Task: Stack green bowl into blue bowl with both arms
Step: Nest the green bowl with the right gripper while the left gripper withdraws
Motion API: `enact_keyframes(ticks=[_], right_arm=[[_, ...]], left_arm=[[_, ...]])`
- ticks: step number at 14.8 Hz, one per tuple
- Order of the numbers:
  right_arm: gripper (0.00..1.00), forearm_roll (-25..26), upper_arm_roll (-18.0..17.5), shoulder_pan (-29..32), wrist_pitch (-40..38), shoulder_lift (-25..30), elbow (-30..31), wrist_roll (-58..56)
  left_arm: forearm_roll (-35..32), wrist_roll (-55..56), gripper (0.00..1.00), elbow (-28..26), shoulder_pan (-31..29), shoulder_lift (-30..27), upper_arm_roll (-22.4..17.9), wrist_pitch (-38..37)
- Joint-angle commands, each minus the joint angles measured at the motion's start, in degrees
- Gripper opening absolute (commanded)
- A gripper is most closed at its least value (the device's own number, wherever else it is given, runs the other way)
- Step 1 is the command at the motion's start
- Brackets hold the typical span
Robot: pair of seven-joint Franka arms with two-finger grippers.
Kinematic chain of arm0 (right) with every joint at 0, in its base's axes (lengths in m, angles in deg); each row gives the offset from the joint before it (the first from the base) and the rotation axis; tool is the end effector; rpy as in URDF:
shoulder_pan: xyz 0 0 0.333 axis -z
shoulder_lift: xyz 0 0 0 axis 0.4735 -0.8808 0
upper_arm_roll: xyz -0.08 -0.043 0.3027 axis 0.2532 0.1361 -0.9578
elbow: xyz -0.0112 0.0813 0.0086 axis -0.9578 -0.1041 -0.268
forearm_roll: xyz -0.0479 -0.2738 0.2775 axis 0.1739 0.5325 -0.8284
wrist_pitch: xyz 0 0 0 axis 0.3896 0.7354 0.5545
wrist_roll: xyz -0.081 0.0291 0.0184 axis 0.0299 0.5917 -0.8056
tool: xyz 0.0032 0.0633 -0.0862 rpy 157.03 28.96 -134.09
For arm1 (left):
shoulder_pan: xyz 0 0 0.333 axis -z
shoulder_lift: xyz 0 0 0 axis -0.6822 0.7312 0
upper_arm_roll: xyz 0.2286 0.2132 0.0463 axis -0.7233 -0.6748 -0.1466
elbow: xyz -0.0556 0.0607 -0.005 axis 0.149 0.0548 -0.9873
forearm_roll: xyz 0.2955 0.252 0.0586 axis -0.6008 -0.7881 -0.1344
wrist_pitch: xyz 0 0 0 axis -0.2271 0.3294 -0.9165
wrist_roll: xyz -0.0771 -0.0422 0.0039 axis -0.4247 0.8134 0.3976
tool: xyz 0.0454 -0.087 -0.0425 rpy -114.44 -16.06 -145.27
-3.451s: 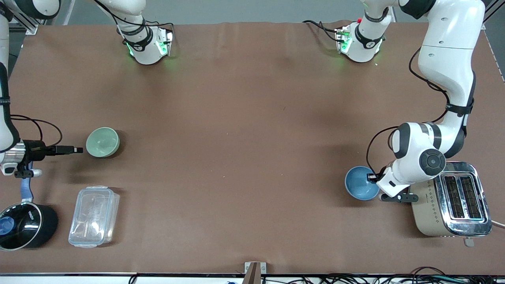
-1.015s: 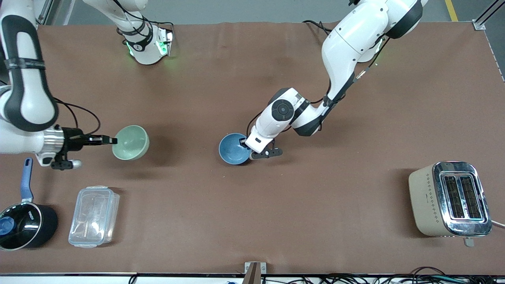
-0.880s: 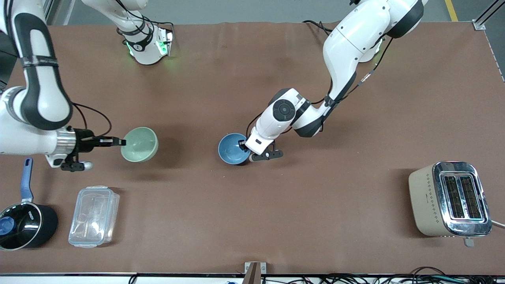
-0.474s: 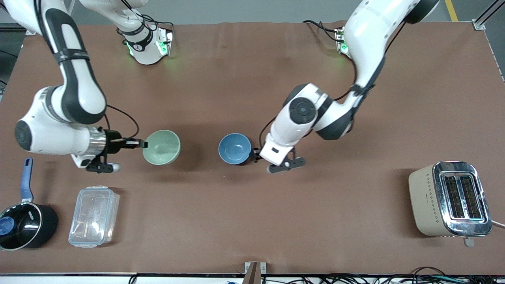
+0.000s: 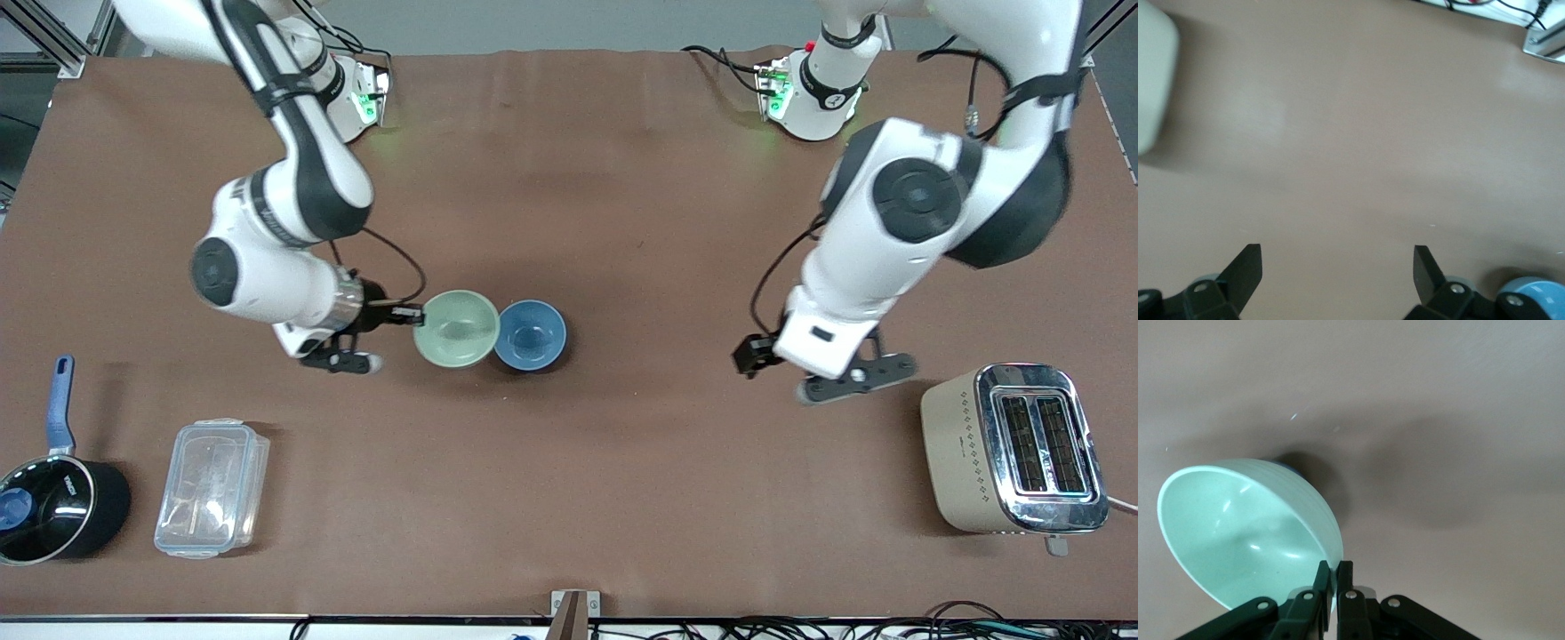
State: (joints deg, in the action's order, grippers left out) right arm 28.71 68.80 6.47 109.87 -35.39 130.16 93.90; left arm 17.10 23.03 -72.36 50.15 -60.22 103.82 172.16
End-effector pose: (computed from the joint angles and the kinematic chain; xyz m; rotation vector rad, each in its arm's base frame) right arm 0.5708 0.2509 0.3464 -2.8062 0.2388 0.3034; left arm 0.6359 -0.2406 0.4994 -3.1176 -0.3291 -0.1892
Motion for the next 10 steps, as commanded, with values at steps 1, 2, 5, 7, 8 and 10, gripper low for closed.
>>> enact_keyframes(ticks=[1, 2, 5, 7, 8, 10], right_arm=[[0.07, 0.03, 0.51, -3.25, 4.48, -1.87, 0.87, 3.58], [0.07, -0.06, 0.51, -4.30, 5.89, -3.01, 0.78, 3.76], [0.07, -0.15, 0.42, -7.11, 8.19, -5.74, 0.78, 5.86], [0.07, -1.37, 0.42, -8.96, 8.28, -6.98, 0.78, 5.87], [0.07, -3.29, 0.42, -9.05, 8.37, -7.42, 0.78, 5.87], [0.07, -5.50, 0.42, -10.19, 9.76, -8.47, 0.60, 5.78]], left_arm=[[-0.75, -8.90, 1.00, -1.89, -5.09, -5.69, 0.58, -3.88], [-0.14, -12.86, 1.00, -1.89, -6.85, -7.10, 0.67, -5.63], [0.65, -20.70, 1.00, -1.89, -10.29, -10.71, 0.85, -10.99], [2.32, -21.77, 1.00, -1.89, -11.61, -12.47, 0.76, -12.59], [2.59, -24.21, 1.00, -1.98, -12.40, -13.00, 0.76, -12.94], [3.73, -27.30, 1.00, -1.98, -13.02, -13.79, 0.76, -14.43]])
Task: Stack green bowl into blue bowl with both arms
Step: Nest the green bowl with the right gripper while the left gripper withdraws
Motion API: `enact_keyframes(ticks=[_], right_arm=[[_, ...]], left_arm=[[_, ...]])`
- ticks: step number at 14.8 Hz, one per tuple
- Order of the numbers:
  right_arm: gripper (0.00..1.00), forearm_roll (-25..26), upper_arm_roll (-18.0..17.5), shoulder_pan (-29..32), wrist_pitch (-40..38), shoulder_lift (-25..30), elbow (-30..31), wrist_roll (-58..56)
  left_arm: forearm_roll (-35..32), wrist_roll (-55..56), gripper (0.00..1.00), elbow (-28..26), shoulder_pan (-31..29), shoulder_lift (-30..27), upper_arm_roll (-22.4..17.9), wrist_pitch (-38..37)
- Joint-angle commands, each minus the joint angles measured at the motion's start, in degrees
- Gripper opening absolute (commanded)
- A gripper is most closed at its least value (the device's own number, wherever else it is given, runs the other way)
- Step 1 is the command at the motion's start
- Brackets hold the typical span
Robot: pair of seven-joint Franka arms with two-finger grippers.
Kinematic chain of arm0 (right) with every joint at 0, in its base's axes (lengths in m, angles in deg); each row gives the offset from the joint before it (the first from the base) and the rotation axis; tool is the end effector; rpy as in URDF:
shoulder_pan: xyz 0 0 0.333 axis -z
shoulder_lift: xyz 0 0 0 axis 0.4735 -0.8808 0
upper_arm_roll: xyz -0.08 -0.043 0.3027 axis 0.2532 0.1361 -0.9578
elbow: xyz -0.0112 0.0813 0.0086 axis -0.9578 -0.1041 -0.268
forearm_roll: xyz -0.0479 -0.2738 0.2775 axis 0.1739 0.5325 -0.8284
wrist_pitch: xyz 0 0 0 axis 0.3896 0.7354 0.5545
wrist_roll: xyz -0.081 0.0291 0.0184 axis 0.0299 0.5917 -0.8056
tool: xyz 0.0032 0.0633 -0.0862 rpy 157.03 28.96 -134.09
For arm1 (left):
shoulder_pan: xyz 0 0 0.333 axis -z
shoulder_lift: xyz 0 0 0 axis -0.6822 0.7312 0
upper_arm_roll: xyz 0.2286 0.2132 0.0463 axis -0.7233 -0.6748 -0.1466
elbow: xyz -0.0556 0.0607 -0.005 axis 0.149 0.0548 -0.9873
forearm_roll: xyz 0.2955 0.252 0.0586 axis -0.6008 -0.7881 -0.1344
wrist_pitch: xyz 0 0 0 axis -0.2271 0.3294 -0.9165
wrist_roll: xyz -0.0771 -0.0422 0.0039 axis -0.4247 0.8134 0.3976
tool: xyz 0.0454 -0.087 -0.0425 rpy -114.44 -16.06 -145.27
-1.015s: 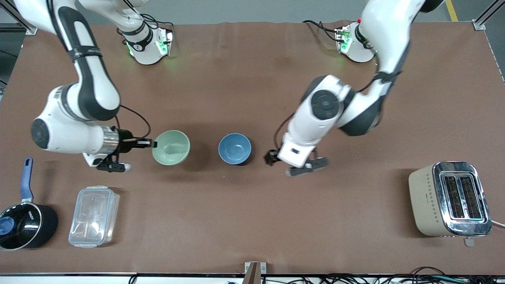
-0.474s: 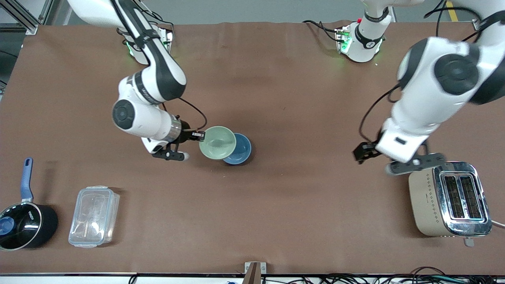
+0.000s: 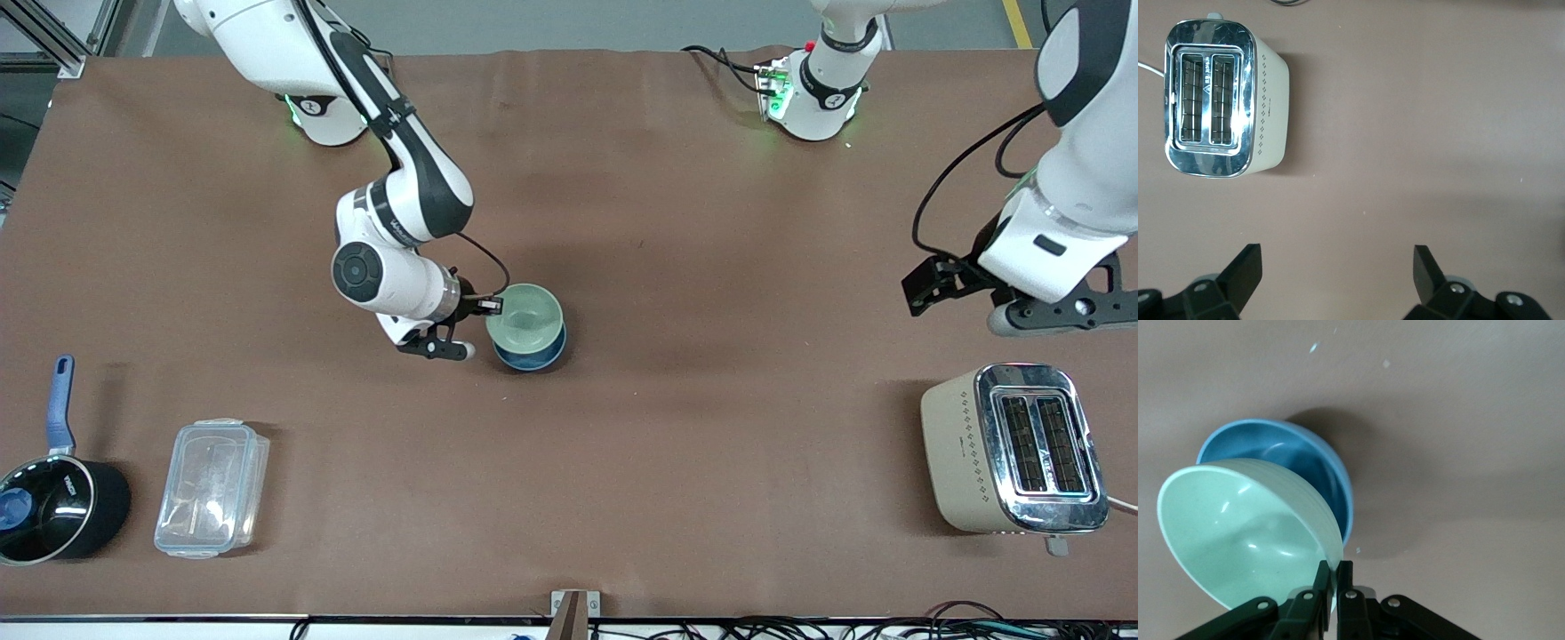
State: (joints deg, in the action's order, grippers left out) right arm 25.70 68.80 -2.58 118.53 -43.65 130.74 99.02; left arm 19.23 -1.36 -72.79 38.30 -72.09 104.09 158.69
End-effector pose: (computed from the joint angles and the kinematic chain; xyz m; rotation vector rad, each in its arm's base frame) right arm 0.5360 0.3366 0.2622 -2.8261 0.2681 0.3622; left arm 0.6022 -0.1075 0.6033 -3.0649 -0.0095 -0.1178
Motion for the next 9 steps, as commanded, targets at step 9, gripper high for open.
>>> enact_keyframes(ticks=[9], right_arm=[[0.24, -1.89, 0.95, 0.78, 3.76, -1.71, -1.03, -0.05]], left_arm=[[5.55, -7.40, 1.00, -7.97, 7.44, -9.40, -11.29, -2.02]])
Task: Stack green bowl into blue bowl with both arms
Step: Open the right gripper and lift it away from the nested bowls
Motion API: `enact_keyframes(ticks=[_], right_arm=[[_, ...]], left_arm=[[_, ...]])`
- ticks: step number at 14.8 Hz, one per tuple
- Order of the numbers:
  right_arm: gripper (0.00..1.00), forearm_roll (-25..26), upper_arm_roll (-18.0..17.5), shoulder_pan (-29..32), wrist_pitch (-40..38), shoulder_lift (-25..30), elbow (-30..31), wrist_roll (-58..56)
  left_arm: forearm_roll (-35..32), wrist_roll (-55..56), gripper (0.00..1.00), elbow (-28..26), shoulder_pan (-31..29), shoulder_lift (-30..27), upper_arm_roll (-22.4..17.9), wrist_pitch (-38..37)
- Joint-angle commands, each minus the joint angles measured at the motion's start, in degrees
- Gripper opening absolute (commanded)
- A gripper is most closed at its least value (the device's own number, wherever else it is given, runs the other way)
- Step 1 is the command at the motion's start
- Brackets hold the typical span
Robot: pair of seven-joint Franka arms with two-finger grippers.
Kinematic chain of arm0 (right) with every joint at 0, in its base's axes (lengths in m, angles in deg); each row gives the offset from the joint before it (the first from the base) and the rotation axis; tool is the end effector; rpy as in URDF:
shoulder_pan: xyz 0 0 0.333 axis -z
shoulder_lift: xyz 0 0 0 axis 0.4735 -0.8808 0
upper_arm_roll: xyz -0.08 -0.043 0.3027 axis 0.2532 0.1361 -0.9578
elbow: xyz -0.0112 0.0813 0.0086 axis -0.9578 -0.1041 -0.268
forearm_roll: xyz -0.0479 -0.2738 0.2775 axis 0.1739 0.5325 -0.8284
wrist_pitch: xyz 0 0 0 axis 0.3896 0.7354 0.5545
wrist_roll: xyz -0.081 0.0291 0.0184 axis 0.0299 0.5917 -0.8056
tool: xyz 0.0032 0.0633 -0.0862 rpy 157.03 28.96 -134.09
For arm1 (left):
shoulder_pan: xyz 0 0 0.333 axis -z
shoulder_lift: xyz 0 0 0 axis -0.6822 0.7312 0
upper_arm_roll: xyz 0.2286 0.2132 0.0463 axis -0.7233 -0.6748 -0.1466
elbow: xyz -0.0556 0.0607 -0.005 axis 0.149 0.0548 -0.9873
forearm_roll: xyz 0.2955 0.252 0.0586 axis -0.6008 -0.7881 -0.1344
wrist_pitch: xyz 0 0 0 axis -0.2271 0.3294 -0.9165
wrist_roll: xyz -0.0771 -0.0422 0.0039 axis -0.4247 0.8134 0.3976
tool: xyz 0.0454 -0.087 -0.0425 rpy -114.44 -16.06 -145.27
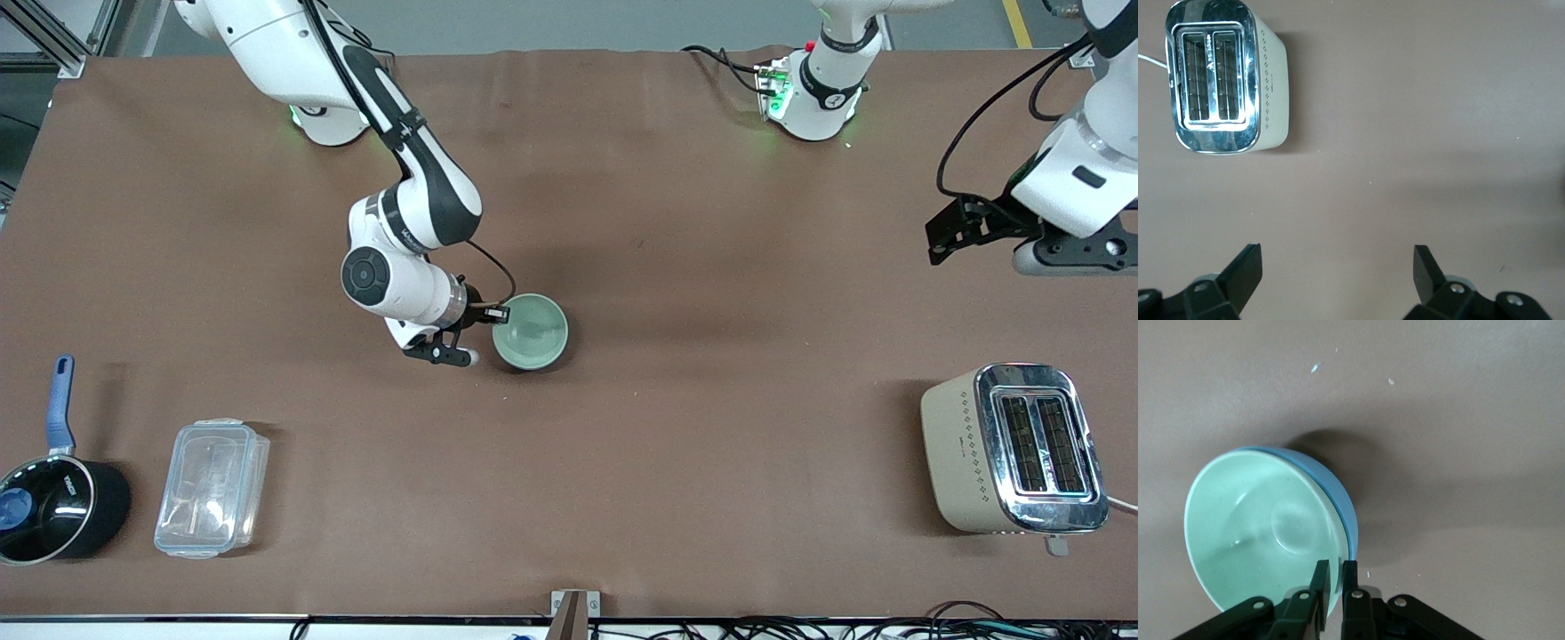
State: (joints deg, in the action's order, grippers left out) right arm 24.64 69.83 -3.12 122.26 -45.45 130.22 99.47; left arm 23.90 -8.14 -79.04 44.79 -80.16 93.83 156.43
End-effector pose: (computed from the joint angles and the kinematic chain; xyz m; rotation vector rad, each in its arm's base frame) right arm 0.5467 0.3331 0.2506 -2.8153 0.3276 0.3001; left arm 0.5606 -0.0832 0.6262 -3.0911 0.0702 -0.0774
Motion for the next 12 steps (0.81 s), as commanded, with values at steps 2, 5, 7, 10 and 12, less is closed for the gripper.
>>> enact_keyframes(ticks=[2, 5, 7, 10, 12], right_arm=[[0.49, -0.74, -0.08, 2.81, -0.59, 0.97, -0.51, -0.94], [0.81, -0.39, 0.27, 4.57, -1.64, 4.91, -0.16, -2.16], [0.88, 3.11, 1.58, 6.67, -6.02, 8.08, -0.42, -2.26], [0.92, 10.76, 2.47, 10.45, -10.25, 13.00, -0.51, -2.26], [0.92, 14.36, 2.47, 13.35, -12.10, 15.99, -0.69, -2.35]], left_arm=[[0.88, -0.45, 1.00, -1.45, 1.04, -1.07, -0.77, 0.32], [1.05, -0.36, 1.00, -1.45, 1.13, -0.98, -0.51, 0.85], [2.37, -0.45, 1.00, -1.54, 1.13, -0.98, -0.42, 0.77], [2.55, -0.71, 1.00, -1.54, 1.13, -1.15, -0.42, 0.33], [2.55, -0.88, 1.00, -1.63, 1.13, -1.41, -0.33, -0.02]])
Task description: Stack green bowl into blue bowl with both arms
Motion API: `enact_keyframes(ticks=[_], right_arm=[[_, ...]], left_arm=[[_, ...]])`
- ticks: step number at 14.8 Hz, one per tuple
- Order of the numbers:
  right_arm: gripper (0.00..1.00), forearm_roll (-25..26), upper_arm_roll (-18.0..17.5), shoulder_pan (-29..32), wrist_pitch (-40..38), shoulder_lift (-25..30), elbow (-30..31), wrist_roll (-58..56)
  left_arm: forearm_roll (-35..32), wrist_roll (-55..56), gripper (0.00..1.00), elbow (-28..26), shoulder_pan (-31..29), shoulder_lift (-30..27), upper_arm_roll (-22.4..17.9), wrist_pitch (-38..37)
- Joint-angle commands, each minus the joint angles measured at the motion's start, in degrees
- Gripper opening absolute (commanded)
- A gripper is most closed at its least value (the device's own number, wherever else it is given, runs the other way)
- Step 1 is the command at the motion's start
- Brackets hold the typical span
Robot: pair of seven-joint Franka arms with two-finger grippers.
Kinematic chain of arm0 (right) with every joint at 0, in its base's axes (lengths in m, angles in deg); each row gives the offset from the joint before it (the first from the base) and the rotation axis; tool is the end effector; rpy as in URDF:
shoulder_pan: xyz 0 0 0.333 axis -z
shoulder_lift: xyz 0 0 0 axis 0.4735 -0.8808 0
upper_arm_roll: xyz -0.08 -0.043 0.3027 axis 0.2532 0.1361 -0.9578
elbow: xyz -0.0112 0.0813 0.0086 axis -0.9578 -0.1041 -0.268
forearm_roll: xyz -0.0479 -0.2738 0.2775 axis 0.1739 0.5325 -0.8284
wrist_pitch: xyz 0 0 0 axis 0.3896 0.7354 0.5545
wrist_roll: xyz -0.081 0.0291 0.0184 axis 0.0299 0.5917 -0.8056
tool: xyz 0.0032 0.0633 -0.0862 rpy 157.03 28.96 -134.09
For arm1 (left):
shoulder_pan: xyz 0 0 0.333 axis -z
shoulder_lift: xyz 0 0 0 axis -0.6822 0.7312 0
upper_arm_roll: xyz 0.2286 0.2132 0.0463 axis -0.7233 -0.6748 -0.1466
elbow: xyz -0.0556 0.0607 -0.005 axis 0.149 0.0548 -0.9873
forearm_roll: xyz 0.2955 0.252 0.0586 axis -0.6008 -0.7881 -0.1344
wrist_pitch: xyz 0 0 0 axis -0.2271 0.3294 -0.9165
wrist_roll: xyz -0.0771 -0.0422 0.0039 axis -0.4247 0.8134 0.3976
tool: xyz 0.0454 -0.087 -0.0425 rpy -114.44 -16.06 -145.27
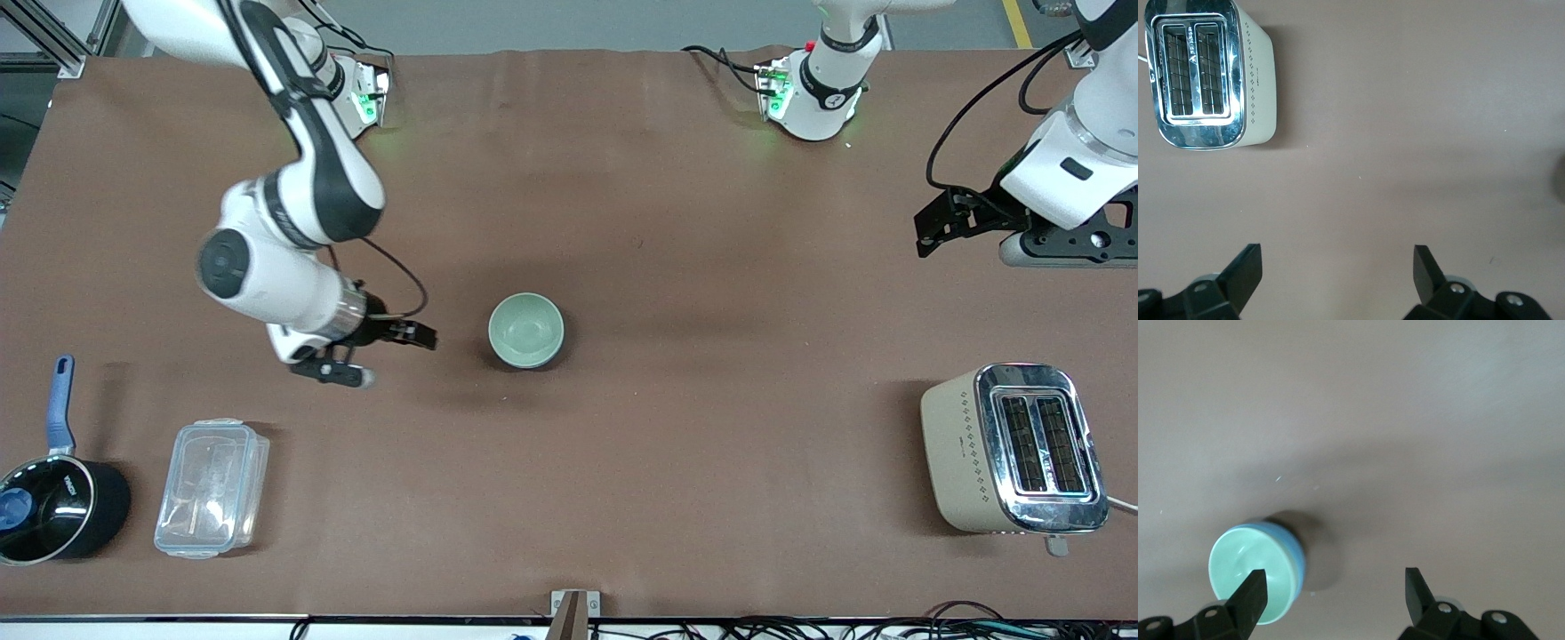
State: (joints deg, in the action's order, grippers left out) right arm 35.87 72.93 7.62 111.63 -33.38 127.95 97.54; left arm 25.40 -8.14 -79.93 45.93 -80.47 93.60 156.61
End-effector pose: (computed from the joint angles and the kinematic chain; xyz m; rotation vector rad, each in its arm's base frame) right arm 0.6024 0.1962 0.3866 -2.8865 0.3613 0.1009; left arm 0.5572 -0.0947 0.6220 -3.1153 0.0950 -0.0620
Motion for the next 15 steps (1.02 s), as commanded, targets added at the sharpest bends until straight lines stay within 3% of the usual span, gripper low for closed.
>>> enact_keyframes(ticks=[1, 4, 7, 12, 15], right_arm=[[0.92, 4.54, -0.63, 3.58, -1.92, 5.24, 1.41, -0.50], [0.94, 7.80, -0.63, 7.62, -6.91, 8.49, -0.60, -1.54], [0.95, 8.07, -0.63, 14.47, -15.78, 9.82, -6.83, -10.74], [1.00, 12.02, -0.63, 22.12, -23.52, 9.91, -15.36, -23.24], [1.00, 13.42, -0.90, 24.33, -24.51, 11.13, -15.29, -25.80]], left_arm=[[1.14, -0.97, 1.00, -0.57, -0.01, -1.10, -0.01, -0.99], [1.05, -0.88, 1.00, -0.39, -0.01, -1.19, 0.78, -1.26], [0.53, -0.45, 1.00, 0.84, 0.08, -0.66, 0.96, -1.26], [0.44, -0.53, 1.00, 1.19, -0.01, -0.75, 1.05, -2.39], [0.96, -0.62, 1.00, 1.37, -0.45, -0.75, 1.05, -3.45]])
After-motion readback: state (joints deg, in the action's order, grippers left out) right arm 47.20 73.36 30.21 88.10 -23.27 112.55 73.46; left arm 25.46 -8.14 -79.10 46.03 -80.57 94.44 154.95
